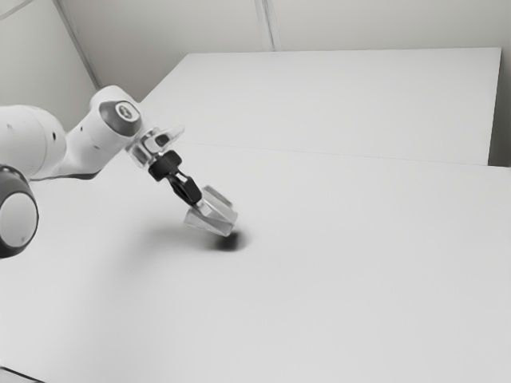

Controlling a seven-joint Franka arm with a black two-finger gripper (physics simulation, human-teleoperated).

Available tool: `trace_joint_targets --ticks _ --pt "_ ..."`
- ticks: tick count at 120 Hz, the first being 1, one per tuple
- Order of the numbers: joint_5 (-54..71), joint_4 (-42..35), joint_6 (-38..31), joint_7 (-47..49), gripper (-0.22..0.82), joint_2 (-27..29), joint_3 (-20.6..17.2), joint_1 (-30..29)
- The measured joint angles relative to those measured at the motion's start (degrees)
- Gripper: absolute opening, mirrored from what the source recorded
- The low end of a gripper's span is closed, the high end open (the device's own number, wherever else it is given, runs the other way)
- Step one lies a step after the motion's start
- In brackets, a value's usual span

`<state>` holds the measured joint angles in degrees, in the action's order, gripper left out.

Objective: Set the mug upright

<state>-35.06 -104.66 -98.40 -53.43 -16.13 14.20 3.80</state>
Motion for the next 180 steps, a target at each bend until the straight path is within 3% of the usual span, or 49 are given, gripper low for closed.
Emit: trace_joint_targets --ticks 31,73,99,116,154,180 --pt "20.6 -4.3 -7.0 6.5 -0.18 4.9 -0.1 4.6" --pt "27.3 -9.7 -15.6 12.8 -0.18 5.9 -0.1 6.4" --pt "28.5 -9.9 -17.0 15.0 0.25 6.1 -0.2 7.5" --pt "28.7 -9.9 -17.3 16.1 0.42 6.4 -0.2 7.5" --pt "28.8 -9.6 -17.2 18.5 0.56 12.6 -0.9 7.6" --pt "30.4 -1.3 -12.7 24.5 0.59 15.8 -4.1 4.8"
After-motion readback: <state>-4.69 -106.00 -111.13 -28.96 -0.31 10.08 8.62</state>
